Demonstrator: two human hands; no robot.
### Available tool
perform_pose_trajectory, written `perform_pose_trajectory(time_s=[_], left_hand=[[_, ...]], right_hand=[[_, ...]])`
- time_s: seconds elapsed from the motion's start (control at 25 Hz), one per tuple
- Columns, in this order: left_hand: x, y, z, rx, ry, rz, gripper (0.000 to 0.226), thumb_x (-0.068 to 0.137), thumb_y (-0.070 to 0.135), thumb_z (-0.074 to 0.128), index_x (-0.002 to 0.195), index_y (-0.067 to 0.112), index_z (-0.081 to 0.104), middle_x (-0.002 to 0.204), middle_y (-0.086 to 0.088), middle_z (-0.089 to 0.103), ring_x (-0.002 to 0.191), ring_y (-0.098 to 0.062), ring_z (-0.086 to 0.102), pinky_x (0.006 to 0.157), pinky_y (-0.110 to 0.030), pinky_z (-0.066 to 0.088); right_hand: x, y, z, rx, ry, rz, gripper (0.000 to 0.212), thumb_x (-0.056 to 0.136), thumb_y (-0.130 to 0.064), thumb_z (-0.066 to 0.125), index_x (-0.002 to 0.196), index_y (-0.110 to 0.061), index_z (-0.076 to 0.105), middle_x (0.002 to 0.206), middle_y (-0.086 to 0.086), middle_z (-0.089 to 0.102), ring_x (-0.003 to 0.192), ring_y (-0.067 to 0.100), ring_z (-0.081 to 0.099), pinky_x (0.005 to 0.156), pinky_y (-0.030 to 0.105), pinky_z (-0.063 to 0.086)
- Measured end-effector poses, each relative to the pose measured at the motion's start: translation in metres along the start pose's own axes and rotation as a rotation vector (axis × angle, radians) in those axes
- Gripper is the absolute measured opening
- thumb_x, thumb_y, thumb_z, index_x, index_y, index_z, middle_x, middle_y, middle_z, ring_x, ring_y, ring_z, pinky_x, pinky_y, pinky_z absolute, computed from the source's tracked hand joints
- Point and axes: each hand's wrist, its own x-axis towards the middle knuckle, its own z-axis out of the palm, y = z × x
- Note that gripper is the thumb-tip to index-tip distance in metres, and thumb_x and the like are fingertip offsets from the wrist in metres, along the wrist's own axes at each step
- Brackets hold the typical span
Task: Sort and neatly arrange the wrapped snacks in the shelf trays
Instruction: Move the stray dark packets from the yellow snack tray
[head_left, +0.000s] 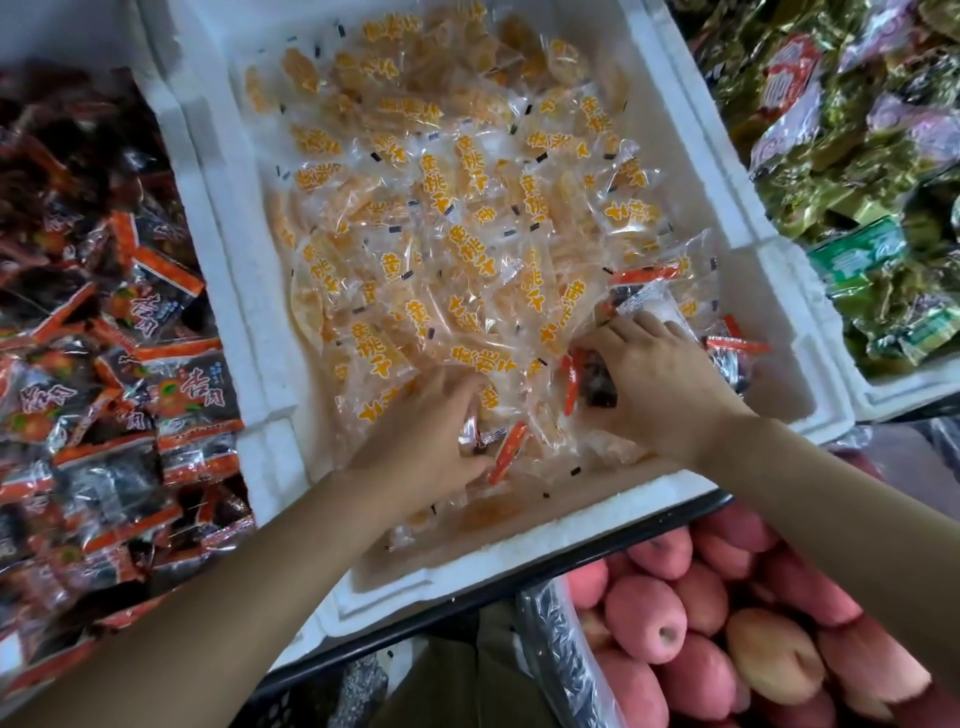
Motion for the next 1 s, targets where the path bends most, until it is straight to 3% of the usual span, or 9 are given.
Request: perform_pose_trajectory(time_s=[0.16, 0.28, 0.4, 0.52, 0.6, 0.68, 0.8, 0.88, 1.0], left_hand=[[-0.016, 0.001, 0.004, -0.250, 0.166, 0.035, 0.047, 0.086, 0.046, 0.057, 0.127, 0.024, 0.050, 0.123, 0.005, 0.049, 0.114, -0.010, 0.049, 0.098, -0.016, 0.033], [-0.020, 0.022, -0.011, -0.630, 0.196, 0.030, 0.050, 0.082, 0.045, 0.058, 0.127, 0.027, 0.048, 0.120, 0.014, 0.053, 0.111, 0.001, 0.050, 0.092, -0.007, 0.034], [-0.019, 0.037, -0.028, -0.873, 0.275, 0.014, 0.030, 0.083, 0.026, 0.069, 0.110, 0.023, 0.055, 0.095, 0.014, 0.066, 0.090, -0.002, 0.063, 0.078, -0.017, 0.049], [-0.026, 0.028, -0.038, -0.872, 0.382, -0.025, 0.020, 0.085, 0.023, 0.065, 0.100, 0.023, 0.052, 0.089, 0.011, 0.068, 0.074, -0.009, 0.067, 0.067, -0.031, 0.056], [-0.036, 0.015, -0.041, -0.888, 0.421, -0.109, 0.024, 0.085, 0.025, 0.062, 0.106, 0.018, 0.053, 0.090, 0.005, 0.067, 0.076, -0.014, 0.067, 0.067, -0.040, 0.056], [-0.045, -0.001, -0.042, -0.894, 0.464, -0.198, 0.022, 0.088, 0.020, 0.062, 0.108, 0.017, 0.053, 0.088, 0.007, 0.067, 0.079, -0.011, 0.066, 0.069, -0.037, 0.057], [-0.052, -0.016, -0.041, -0.854, 0.480, -0.243, 0.018, 0.089, 0.018, 0.061, 0.105, 0.018, 0.053, 0.085, 0.012, 0.067, 0.078, -0.008, 0.066, 0.066, -0.029, 0.056], [-0.055, -0.021, -0.040, -0.821, 0.480, -0.260, 0.020, 0.089, 0.020, 0.061, 0.106, 0.015, 0.052, 0.087, 0.011, 0.067, 0.080, -0.011, 0.066, 0.071, -0.036, 0.056], [-0.058, -0.023, -0.040, -0.821, 0.469, -0.253, 0.022, 0.089, 0.020, 0.061, 0.108, 0.013, 0.053, 0.093, 0.008, 0.068, 0.085, -0.007, 0.066, 0.076, -0.033, 0.055]], right_hand=[[-0.008, -0.012, -0.028, 0.332, 0.167, 0.056, 0.046, 0.062, -0.044, 0.078, 0.093, -0.015, 0.061, 0.087, -0.003, 0.057, 0.078, 0.018, 0.057, 0.065, 0.025, 0.042], [-0.002, -0.037, -0.052, 0.662, 0.137, 0.188, 0.044, 0.059, -0.051, 0.076, 0.084, -0.020, 0.056, 0.068, -0.014, 0.052, 0.062, 0.004, 0.053, 0.055, 0.012, 0.039], [0.009, -0.061, -0.058, 0.873, 0.050, 0.224, 0.041, 0.064, -0.052, 0.072, 0.079, -0.020, 0.053, 0.062, -0.008, 0.060, 0.057, 0.000, 0.058, 0.052, 0.014, 0.044], [0.015, -0.067, -0.052, 1.119, 0.082, 0.196, 0.027, 0.081, -0.044, 0.059, 0.085, -0.018, 0.055, 0.080, 0.000, 0.067, 0.069, 0.008, 0.066, 0.063, 0.029, 0.056], [0.013, -0.061, -0.041, 0.949, 0.072, 0.078, 0.007, 0.090, -0.019, 0.061, 0.089, -0.023, 0.056, 0.089, -0.006, 0.065, 0.081, 0.004, 0.063, 0.071, 0.020, 0.052], [0.008, -0.056, -0.022, 0.665, -0.117, -0.070, 0.028, 0.084, -0.003, 0.062, 0.092, -0.029, 0.061, 0.096, -0.008, 0.063, 0.088, 0.002, 0.058, 0.080, 0.024, 0.048], [0.010, -0.057, 0.007, 0.238, -0.329, -0.304, 0.059, 0.071, -0.001, 0.065, 0.123, -0.029, 0.057, 0.126, -0.006, 0.054, 0.118, 0.016, 0.044, 0.100, 0.035, 0.038], [0.017, -0.061, 0.017, -0.019, -0.292, -0.426, 0.082, 0.057, -0.003, 0.071, 0.134, -0.024, 0.049, 0.136, -0.004, 0.049, 0.120, 0.023, 0.046, 0.096, 0.037, 0.040], [0.030, -0.061, 0.024, -0.171, -0.220, -0.501, 0.089, 0.041, -0.020, 0.081, 0.126, -0.023, 0.055, 0.122, -0.007, 0.061, 0.101, 0.024, 0.055, 0.081, 0.033, 0.043]])
